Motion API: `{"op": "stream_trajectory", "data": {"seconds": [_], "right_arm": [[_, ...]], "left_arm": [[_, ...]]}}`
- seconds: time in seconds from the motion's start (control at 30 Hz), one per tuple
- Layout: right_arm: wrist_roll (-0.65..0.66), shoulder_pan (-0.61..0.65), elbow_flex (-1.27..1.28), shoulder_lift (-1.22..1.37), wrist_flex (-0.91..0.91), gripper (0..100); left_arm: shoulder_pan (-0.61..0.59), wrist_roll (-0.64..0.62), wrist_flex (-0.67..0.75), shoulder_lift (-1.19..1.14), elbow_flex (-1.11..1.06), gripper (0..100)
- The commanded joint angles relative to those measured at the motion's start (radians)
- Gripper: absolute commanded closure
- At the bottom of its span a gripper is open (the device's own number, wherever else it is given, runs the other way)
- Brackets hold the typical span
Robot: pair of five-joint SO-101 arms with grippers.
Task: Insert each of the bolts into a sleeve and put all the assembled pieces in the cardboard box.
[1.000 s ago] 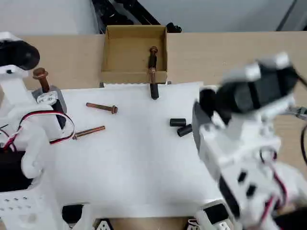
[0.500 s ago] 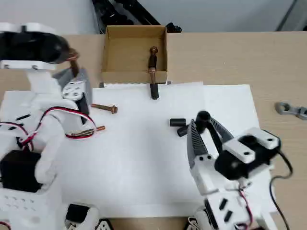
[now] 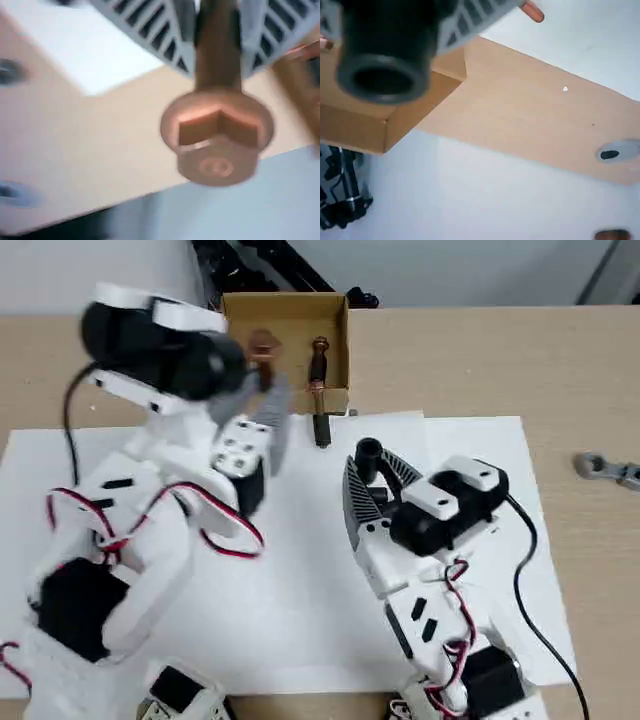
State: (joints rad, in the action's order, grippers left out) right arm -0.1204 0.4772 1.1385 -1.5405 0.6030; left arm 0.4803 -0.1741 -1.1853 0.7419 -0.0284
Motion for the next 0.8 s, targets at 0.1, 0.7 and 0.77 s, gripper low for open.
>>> {"op": "stream_trajectory", "data": {"seconds": [0.1,0.7,0.77], "right_arm": [[0.035,0.008,-0.008,0.021,-0.03,99.6],[0.068,0.082,-0.008,0.019,-0.038,99.6],[0.066,0.068,-0.009,0.019,-0.038,99.6]], "left_arm": [[0.127,0.0,0.046,0.008,0.002,100],[0.164,-0.08,0.189,-0.074,-0.022,100],[0.163,-0.08,0.189,-0.08,-0.024,100]]}}
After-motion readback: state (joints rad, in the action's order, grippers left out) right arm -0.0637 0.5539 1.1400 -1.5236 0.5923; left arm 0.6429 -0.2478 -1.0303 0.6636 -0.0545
